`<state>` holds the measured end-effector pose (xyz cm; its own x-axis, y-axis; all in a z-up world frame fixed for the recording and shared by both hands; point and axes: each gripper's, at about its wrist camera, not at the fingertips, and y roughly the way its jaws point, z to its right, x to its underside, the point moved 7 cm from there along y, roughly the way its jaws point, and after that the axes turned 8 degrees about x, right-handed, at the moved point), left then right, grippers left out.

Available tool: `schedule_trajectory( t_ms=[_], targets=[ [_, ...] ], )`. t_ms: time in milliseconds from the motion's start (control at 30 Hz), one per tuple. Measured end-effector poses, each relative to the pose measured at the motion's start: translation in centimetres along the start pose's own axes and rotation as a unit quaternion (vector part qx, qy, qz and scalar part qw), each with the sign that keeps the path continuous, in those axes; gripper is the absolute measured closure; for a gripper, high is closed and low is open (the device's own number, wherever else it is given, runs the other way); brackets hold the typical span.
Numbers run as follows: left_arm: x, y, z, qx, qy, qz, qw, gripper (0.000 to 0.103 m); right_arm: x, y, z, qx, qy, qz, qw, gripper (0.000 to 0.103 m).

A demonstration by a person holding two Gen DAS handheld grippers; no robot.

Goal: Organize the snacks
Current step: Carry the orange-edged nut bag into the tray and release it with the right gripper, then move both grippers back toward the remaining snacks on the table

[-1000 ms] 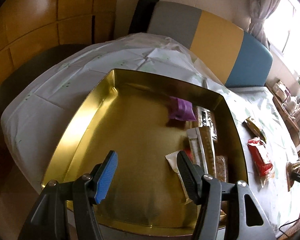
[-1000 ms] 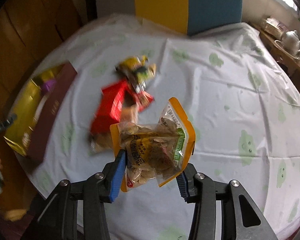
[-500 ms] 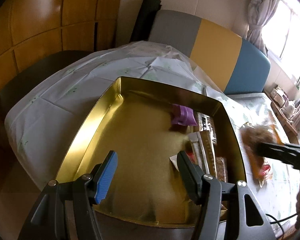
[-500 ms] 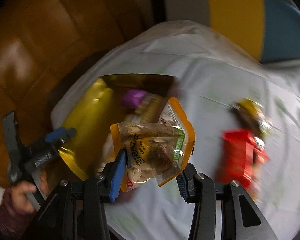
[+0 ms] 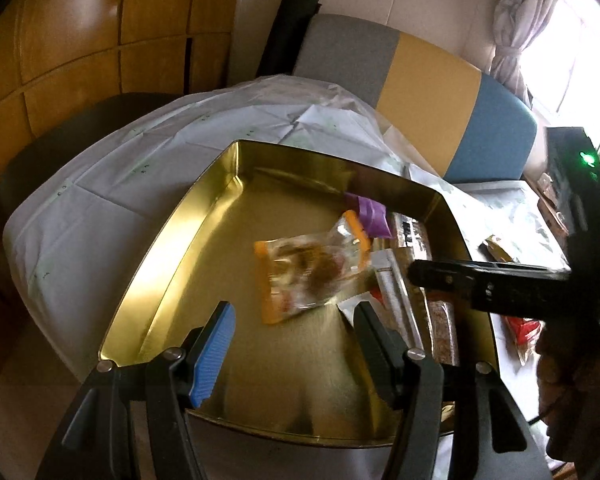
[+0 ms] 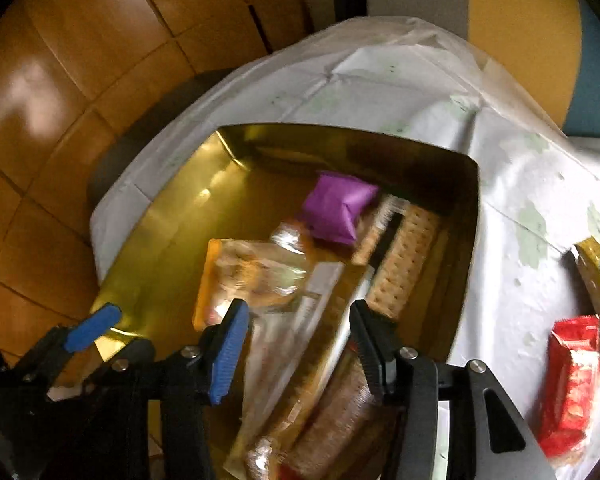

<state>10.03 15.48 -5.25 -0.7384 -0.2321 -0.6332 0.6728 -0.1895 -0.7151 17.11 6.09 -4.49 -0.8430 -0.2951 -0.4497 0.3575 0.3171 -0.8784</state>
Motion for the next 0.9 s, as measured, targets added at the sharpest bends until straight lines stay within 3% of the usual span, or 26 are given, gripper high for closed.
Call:
schedule_trajectory(
  t_ms=[167,367,533,900],
  targets=[
    [0.0,0.0,0.9,-0.002,0.011,0.0,0.9999,0.041,0.9,-2.3,1.4,0.007,0.004,0.024,1.0,0.049],
    [0.1,-0.3,2.7,0.002,0.037,0.001,0.9993,0.041,1.6,-5.3,2.8,0.028,0.004,0.059,0.998,0.04],
    [0.4,-0.4,4.5,0.009,0.063,-0.004,0.998,0.041,2.7,-7.3,4.8,0.043,0.013,0.078,0.996,0.037],
    [1.1,-0.3,8.5,0.024,0.11,-0.012,0.9936,0.04,6.2,-11.1,11.8,0.101,0.041,0.092,0.99,0.034]
  ],
)
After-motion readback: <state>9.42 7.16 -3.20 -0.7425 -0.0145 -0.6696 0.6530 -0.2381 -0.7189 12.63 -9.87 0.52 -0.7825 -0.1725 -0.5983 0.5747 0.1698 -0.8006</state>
